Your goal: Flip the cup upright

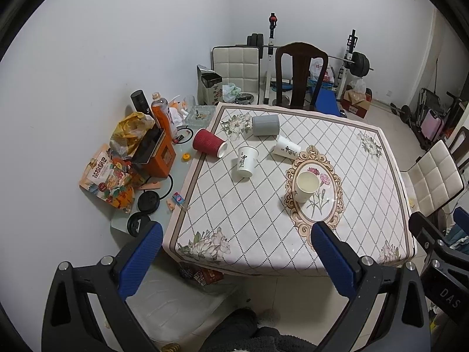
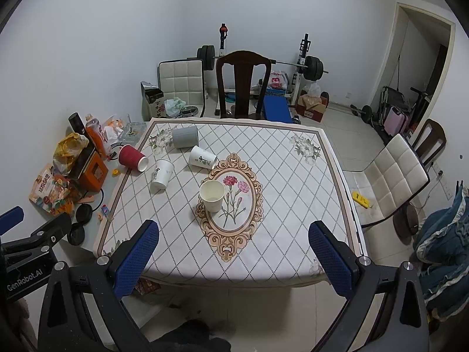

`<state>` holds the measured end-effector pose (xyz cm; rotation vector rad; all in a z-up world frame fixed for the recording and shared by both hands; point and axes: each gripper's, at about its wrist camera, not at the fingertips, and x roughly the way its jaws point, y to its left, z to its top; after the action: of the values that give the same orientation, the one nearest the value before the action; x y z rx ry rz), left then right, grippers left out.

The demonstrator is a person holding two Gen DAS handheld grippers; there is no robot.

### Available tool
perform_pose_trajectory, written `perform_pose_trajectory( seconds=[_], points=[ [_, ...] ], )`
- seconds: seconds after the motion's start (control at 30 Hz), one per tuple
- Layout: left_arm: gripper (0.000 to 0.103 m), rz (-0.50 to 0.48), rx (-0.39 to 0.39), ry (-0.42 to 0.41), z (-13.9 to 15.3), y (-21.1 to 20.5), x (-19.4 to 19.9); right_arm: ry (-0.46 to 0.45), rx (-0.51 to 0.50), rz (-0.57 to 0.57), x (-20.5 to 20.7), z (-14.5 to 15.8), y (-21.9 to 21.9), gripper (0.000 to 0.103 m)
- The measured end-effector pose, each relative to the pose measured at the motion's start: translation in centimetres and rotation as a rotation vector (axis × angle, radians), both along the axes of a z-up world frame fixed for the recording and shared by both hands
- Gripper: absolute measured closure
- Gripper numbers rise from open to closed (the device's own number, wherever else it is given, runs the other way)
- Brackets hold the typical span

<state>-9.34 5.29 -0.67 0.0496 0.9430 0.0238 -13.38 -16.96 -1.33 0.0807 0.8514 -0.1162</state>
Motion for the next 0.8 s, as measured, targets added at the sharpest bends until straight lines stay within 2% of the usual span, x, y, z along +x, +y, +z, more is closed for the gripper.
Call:
perform_pose_trajectory(
  seconds=[0.8],
  points=[
    [0.000, 0.001, -0.001, 0.003, -0.1, 0.1, -0.4, 0.023, 0.013, -0.019, -1.3, -1.5, 0.3, 0.000]
  ],
)
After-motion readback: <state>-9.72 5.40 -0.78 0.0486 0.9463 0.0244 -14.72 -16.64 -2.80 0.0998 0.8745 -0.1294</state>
